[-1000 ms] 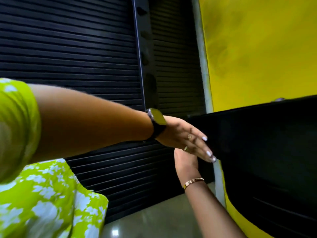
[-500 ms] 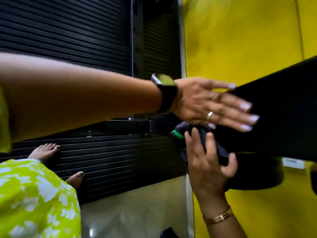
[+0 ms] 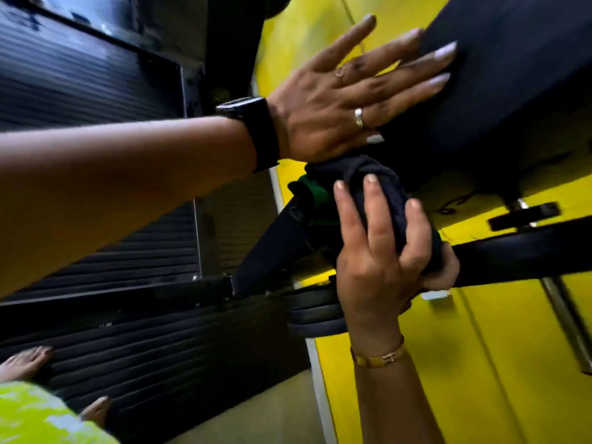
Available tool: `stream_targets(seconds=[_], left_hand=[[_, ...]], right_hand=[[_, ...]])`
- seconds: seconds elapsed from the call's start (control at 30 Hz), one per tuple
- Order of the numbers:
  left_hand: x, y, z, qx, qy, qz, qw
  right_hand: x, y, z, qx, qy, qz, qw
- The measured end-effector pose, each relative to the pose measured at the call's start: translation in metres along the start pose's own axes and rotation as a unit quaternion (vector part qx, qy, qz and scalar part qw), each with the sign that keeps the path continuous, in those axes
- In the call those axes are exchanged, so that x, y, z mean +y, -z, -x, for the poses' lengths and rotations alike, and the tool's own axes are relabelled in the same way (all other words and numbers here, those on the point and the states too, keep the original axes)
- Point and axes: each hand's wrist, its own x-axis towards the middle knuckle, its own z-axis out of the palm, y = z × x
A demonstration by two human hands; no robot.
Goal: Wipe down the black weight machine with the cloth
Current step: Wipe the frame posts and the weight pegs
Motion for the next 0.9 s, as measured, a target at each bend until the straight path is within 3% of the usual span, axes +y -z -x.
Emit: stream_targets(seconds=[0.07,0.23,0.37,0.57,0.77,0.9], left_hand=[[-0.048,0.019,-0.036,0.073,0.019,0.018,0.997],[-0.069,0.053,-0.077,0.111,0.019,0.047,0.992],[-0.08,0.107,-0.132,0.193,0.011,0.018,0.981],[-0.094,0.171,-0.201,0.247,-0.03,0.078,0.966],[-0.114,0.232,-0.269,0.289,-0.093,0.085,0.949],[-0.13,0.265,-0.313,0.305,-0.119,0.045,0.944]], right_hand=[[0.009,0.008,-0.017,0.048,-0.03,-0.011,0.998],[0.024,0.037,-0.051,0.15,-0.133,-0.124,0.972],[0.055,0.069,-0.081,0.199,-0.179,-0.227,0.936],[0.125,0.112,-0.133,0.232,-0.256,-0.402,0.848],[0.205,0.144,-0.194,0.312,-0.263,-0.47,0.783],[0.254,0.156,-0.249,0.37,-0.235,-0.41,0.8]])
